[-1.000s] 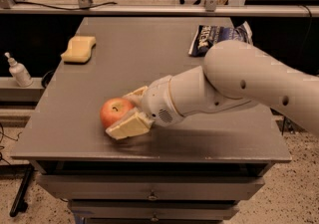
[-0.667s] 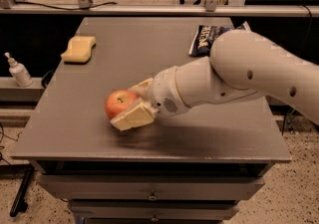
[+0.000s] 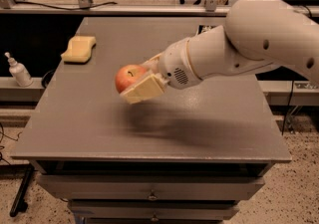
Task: Move apple near sponge
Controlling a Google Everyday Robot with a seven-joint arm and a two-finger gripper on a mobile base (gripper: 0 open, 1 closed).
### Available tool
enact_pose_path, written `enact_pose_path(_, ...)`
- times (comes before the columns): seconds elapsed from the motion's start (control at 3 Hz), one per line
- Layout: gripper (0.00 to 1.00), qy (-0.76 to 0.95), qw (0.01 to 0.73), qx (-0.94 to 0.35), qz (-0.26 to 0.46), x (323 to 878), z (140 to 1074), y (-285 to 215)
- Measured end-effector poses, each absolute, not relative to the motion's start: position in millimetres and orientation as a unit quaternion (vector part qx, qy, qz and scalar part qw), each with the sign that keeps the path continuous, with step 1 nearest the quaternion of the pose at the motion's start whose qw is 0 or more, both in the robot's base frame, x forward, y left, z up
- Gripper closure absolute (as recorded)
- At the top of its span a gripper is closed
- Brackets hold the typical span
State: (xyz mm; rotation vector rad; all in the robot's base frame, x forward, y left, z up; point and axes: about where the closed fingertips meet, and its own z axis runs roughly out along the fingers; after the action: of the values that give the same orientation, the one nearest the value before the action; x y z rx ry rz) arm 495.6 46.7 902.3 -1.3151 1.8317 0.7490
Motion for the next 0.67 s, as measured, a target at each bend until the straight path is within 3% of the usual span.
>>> enact_pose_path(0.67,1.00,0.700,0.385,-0.522,0.300,540.8,915.0,96.4)
